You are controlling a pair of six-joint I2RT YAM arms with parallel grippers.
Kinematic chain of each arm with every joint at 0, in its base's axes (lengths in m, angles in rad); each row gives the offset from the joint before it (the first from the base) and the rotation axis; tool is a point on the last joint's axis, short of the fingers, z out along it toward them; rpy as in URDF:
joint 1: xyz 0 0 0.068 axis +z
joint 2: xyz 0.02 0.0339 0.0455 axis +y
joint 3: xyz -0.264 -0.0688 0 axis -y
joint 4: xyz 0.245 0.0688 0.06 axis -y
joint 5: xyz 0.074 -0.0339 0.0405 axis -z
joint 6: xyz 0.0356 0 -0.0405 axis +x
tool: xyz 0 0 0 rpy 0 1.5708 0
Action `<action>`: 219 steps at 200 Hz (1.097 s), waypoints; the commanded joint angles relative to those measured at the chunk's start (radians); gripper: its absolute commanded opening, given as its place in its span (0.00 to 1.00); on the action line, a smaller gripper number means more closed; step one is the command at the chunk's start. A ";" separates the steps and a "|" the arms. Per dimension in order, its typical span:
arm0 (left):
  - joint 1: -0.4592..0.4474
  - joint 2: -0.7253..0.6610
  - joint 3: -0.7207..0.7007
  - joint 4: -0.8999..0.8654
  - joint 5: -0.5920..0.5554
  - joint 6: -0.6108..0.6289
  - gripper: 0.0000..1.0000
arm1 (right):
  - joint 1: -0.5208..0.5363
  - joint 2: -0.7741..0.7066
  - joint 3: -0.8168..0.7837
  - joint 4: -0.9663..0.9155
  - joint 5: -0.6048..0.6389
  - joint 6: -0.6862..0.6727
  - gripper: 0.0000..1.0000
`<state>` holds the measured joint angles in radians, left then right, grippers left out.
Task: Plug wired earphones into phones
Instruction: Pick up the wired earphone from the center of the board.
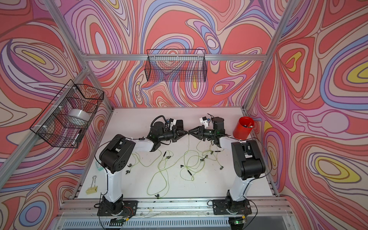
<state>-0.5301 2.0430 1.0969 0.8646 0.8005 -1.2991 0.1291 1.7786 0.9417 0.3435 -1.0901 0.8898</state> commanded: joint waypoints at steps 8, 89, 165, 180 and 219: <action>-0.005 0.005 0.003 0.069 0.008 -0.016 0.00 | -0.002 -0.001 0.006 -0.088 0.039 -0.060 0.25; -0.020 0.016 0.010 0.074 0.002 -0.017 0.00 | 0.002 0.007 -0.004 0.059 0.014 0.043 0.18; -0.021 0.021 0.021 0.071 -0.006 -0.020 0.00 | 0.005 0.012 -0.030 0.106 0.009 0.076 0.13; -0.021 0.020 0.022 0.067 -0.009 -0.020 0.00 | 0.004 0.012 -0.034 0.107 0.007 0.077 0.13; -0.021 0.021 0.028 0.060 -0.012 -0.017 0.00 | 0.005 0.015 -0.031 0.109 0.006 0.080 0.13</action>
<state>-0.5434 2.0438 1.0992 0.9016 0.7948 -1.3128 0.1284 1.7824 0.9173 0.4183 -1.0657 0.9638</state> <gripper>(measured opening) 0.049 0.131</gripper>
